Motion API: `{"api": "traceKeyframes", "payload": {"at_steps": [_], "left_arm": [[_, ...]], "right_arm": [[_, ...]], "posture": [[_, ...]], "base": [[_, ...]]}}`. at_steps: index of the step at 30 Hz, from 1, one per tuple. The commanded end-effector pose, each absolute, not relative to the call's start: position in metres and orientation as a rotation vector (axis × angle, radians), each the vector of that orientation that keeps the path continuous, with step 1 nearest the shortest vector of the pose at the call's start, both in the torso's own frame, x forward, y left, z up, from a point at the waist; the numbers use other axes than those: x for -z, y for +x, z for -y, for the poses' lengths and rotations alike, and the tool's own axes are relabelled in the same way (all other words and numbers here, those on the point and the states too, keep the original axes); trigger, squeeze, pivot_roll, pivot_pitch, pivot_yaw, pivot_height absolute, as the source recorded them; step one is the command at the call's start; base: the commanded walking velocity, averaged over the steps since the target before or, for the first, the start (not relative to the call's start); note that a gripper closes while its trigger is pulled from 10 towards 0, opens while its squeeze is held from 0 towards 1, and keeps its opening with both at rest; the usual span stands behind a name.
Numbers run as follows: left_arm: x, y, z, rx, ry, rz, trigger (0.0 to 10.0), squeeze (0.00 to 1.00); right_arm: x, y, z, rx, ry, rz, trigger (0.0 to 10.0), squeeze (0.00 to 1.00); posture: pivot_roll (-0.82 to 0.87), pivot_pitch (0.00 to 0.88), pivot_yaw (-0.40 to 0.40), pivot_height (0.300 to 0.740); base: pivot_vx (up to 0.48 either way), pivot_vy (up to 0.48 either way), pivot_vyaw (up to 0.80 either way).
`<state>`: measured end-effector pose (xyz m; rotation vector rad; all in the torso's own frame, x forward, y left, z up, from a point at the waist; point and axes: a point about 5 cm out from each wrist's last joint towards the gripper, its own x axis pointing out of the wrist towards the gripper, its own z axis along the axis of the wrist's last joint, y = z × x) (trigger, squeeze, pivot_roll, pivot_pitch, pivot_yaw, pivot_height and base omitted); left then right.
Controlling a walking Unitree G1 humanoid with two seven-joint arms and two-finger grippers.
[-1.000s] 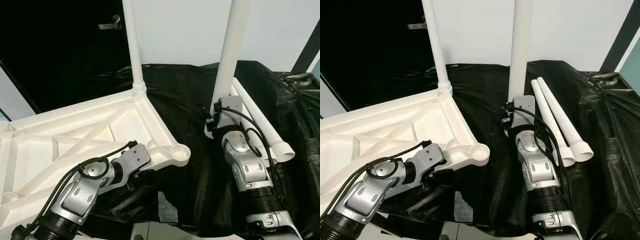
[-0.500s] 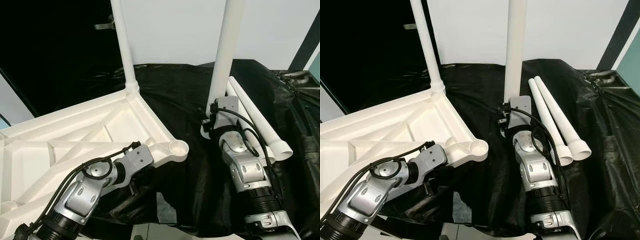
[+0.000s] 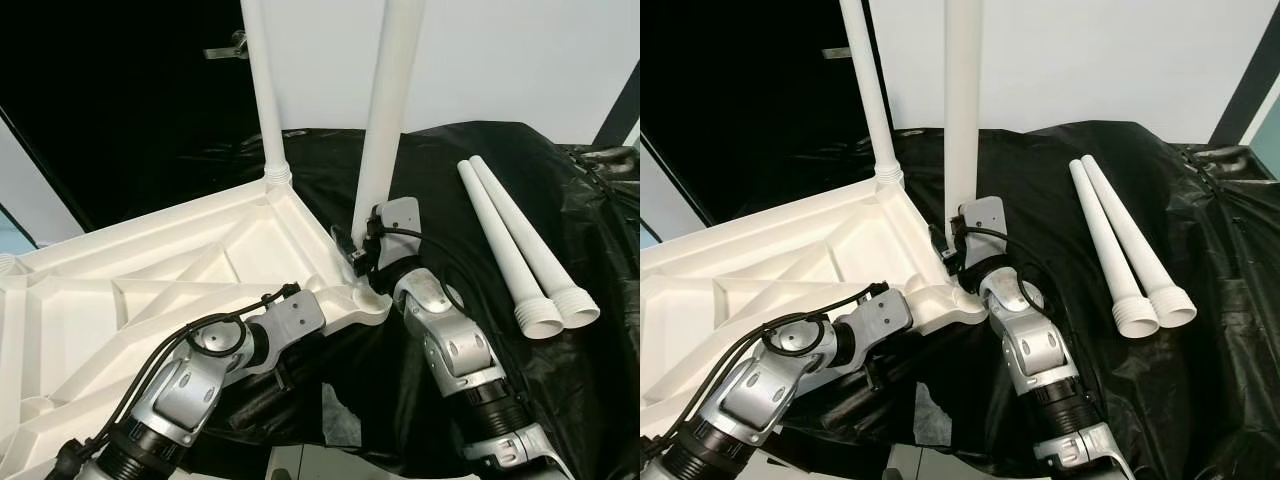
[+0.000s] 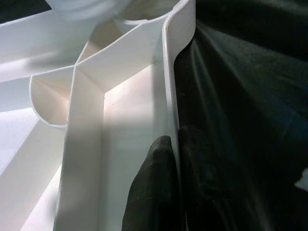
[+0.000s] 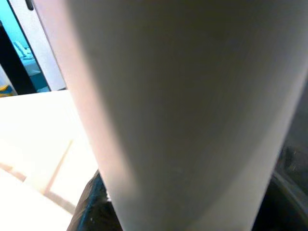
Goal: Building children table
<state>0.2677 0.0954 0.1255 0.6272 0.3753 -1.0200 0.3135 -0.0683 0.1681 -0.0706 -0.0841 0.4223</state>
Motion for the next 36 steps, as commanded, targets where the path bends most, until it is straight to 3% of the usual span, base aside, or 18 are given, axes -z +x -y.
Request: {"api": "traceKeyframes", "payload": {"at_steps": [1,5,15,26,29,36], "left_arm": [[-0.117,0.271,-0.096,0.920,0.662,-0.389,10.0,0.00],[-0.118,0.276,-0.102,0.889,0.681,-0.387,10.0,0.00],[-0.120,0.278,-0.104,0.880,0.690,-0.388,10.0,0.00],[-0.120,0.278,-0.106,0.878,0.697,-0.386,10.0,0.00],[-0.120,0.278,-0.107,0.876,0.698,-0.386,10.0,0.00],[-0.123,0.281,-0.110,0.863,0.705,-0.383,10.0,0.00]], "right_arm": [[-0.172,0.312,0.066,-0.433,-0.055,0.106,10.0,0.00],[-0.163,0.306,0.077,-0.377,0.090,0.044,10.0,0.00],[-0.150,0.313,0.105,-0.238,0.235,-0.030,10.0,0.00],[-0.151,0.316,0.100,-0.335,0.072,-0.017,10.0,0.00],[-0.146,0.312,0.093,-0.386,-0.044,-0.009,10.0,0.00],[-0.125,0.301,0.089,-0.443,-0.100,-0.065,10.0,0.00]], "posture": [[0.10,0.000,0.038,0.740],[0.09,0.000,0.040,0.740],[0.09,0.000,0.044,0.740],[0.10,0.000,0.040,0.740],[0.10,0.000,0.039,0.740],[0.10,0.000,0.044,0.740]], "base": [[0.000,0.000,0.00],[0.000,0.000,0.00],[0.000,0.000,0.00],[0.000,0.000,0.00],[0.000,0.000,0.00],[0.000,0.000,0.00]]}}
